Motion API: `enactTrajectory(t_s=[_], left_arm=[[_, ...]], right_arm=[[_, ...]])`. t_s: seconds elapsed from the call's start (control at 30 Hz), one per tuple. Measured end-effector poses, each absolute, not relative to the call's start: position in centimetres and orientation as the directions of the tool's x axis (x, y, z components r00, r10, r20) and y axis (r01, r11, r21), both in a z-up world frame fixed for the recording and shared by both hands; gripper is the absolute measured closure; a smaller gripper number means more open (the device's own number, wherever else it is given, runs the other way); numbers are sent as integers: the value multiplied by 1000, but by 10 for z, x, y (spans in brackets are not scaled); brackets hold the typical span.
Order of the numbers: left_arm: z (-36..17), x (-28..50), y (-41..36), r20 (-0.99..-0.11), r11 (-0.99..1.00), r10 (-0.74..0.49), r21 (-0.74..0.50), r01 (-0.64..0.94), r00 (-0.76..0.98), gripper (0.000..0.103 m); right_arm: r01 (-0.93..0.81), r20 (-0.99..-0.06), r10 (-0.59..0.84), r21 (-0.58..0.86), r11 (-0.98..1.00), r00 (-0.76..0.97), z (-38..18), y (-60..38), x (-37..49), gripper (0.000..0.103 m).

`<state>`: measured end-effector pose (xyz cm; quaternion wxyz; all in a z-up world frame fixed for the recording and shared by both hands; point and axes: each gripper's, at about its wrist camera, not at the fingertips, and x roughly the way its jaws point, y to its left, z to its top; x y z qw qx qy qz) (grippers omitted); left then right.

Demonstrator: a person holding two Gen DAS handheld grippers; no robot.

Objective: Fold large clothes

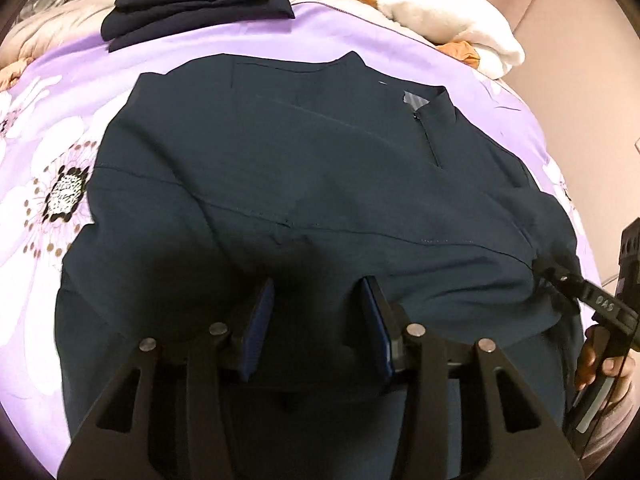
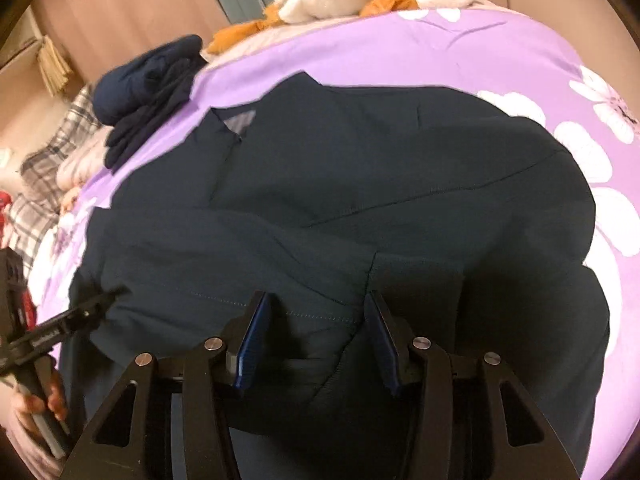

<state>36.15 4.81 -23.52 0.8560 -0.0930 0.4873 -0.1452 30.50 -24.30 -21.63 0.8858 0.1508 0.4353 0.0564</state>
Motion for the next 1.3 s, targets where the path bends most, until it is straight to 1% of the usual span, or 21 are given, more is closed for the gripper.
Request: enactTrajectory(t_s=[0.1,0.17,0.2,0.23,0.43,0.5,0.53,0.57,0.6,0.67,0.8,0.87,0.93,0.97,1.0,1.03,1.1,1.13,1.17,1.23,1.3], left_arm=[[-220,352,65,-789,930,-362,-341,137,497,58],[-212,341,77,-776,932,-355,-336,135,521,56],[-210,336,82,-772,933,-352,-336,129,529,51],[-208,330,90,-767,932,-350,-343,118,538,48],[-212,316,113,-780,932,-323,-360,38,535,48],[-210,315,113,-777,925,-335,-380,28,533,48],[-209,315,112,-776,924,-335,-381,25,535,48],[-208,316,111,-774,924,-335,-383,24,537,48],[-206,317,110,-772,922,-337,-385,25,538,48],[-205,322,105,-769,921,-344,-389,32,539,48],[-210,337,95,-779,927,-336,-374,39,529,48],[-217,344,92,-791,927,-334,-375,25,512,48],[-223,348,90,-801,924,-339,-382,15,494,48],[-224,349,88,-804,924,-340,-381,16,488,48],[-224,349,86,-805,927,-337,-375,22,488,48],[-221,348,84,-805,931,-331,-363,31,492,48],[-214,348,80,-800,941,-314,-334,56,511,48],[-211,349,78,-795,945,-306,-320,67,524,48],[-208,350,75,-790,948,-302,-308,81,534,48],[-205,354,66,-784,953,-295,-283,110,546,48],[-208,360,53,-791,959,-281,-248,135,544,50]], right_arm=[[51,-696,304,439,897,651,-197,-266,286,54],[70,-663,306,477,876,683,-187,-282,270,53],[88,-660,297,484,871,690,-184,-291,261,53],[106,-661,291,492,864,692,-184,-300,255,53],[145,-672,350,565,813,653,-206,-311,263,51],[155,-704,348,544,824,620,-216,-302,275,52],[165,-721,345,534,829,601,-221,-298,279,61],[170,-727,338,527,833,597,-221,-296,282,82],[169,-734,321,507,845,599,-219,-294,283,91],[133,-710,303,488,863,636,-205,-290,281,95],[58,-609,216,397,916,763,-164,-286,268,95],[64,-595,166,346,936,786,-163,-285,270,95],[81,-650,179,349,934,738,-181,-288,285,95],[106,-716,187,344,933,673,-196,-288,295,95],[133,-761,163,312,941,628,-206,-287,301,94],[146,-775,127,272,951,620,-210,-286,302,88],[173,-750,80,253,952,657,-203,-291,297,83],[206,-730,33,236,950,683,-194,-293,292,78],[215,-709,11,229,949,706,-188,-293,289,77],[165,-648,29,237,957,761,-172,-286,281,77],[80,-635,101,250,965,766,-170,-273,282,77]])
